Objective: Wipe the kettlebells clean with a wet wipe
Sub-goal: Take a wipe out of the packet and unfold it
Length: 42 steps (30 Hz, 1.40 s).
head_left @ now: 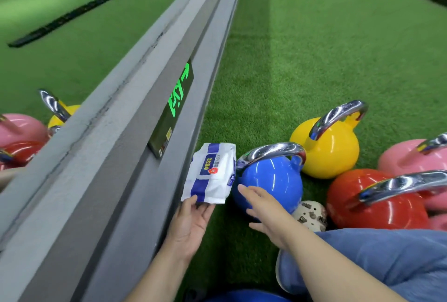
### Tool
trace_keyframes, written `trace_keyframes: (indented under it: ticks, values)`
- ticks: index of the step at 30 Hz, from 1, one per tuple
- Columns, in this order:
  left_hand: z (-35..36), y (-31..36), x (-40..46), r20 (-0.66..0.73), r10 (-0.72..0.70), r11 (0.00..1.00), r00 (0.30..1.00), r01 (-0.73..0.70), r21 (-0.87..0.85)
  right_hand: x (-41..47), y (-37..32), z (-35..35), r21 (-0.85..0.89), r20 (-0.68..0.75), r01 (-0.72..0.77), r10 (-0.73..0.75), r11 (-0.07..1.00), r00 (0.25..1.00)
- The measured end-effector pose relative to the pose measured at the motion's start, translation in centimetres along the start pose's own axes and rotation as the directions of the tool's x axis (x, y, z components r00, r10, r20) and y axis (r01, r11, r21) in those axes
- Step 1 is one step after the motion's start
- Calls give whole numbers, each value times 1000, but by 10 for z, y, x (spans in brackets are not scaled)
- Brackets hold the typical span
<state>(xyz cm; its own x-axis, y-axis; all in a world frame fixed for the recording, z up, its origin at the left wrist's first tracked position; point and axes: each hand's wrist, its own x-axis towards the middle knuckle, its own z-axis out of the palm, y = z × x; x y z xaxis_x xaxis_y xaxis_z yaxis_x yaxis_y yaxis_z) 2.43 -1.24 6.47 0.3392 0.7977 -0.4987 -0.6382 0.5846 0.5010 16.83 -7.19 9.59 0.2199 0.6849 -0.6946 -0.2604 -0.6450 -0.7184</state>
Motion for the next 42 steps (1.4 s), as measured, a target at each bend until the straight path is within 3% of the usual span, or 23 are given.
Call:
trace_keyframes:
  ticks: [2, 4, 8, 14, 16, 18, 20, 24, 27, 29, 30, 31, 33, 38, 42]
  values:
    - [15, 3, -14, 153, -42, 999, 987, 37, 36, -4, -8, -4, 187, 71, -30, 17, 982, 997]
    - [28, 4, -23, 245, -69, 995, 967, 48, 93, -8, -17, -9, 326, 124, 15, -58, 945, 991]
    - [44, 4, -32, 278, -69, 993, 958, 40, 109, -17, -36, -20, 541, 102, 161, -254, 826, 962]
    - [55, 1, -36, 306, -66, 945, 950, -39, 326, -23, -37, -33, 592, -15, 280, -337, 756, 942]
    - [61, 11, -36, 386, -154, 940, 909, 14, 341, -23, -38, -39, 588, -21, 297, -353, 752, 935]
    - [68, 21, -32, 436, -273, 885, 857, 47, 463, -25, -41, -44, 565, -16, 308, -363, 766, 932]
    - [79, 27, -32, 464, -319, 827, 826, 4, 562, -27, -42, -47, 518, 9, 306, -362, 799, 932]
    - [101, 22, -32, 285, -188, 818, 940, -11, 576, -33, -43, -45, 438, 63, 282, -342, 853, 937]
    - [108, 12, -31, 202, -62, 817, 977, -67, 573, -34, -47, -39, 247, -116, 439, -423, 864, 899]
    - [114, 5, -31, 170, 27, 811, 985, -120, 573, -35, -47, -37, -179, -312, 557, -584, 811, 749]
    - [117, 2, -32, 169, 64, 807, 983, -151, 571, -36, -46, -37, -393, -328, 572, -691, 720, 644]
    - [120, -1, -32, 179, 100, 800, 979, -186, 570, -38, -43, -35, -543, -292, 569, -774, 618, 562]
    - [126, -8, -32, 192, 166, 774, 967, -248, 583, -42, -39, -29, -706, -203, 509, -830, 492, 520]
    - [138, -20, -36, 244, 209, 743, 947, -316, 591, -44, -39, -29, -791, -217, 405, -830, 458, 514]
    - [137, -23, -36, 231, 241, 720, 943, -333, 609, -40, -38, -28, -837, -236, 370, -875, 404, 422]
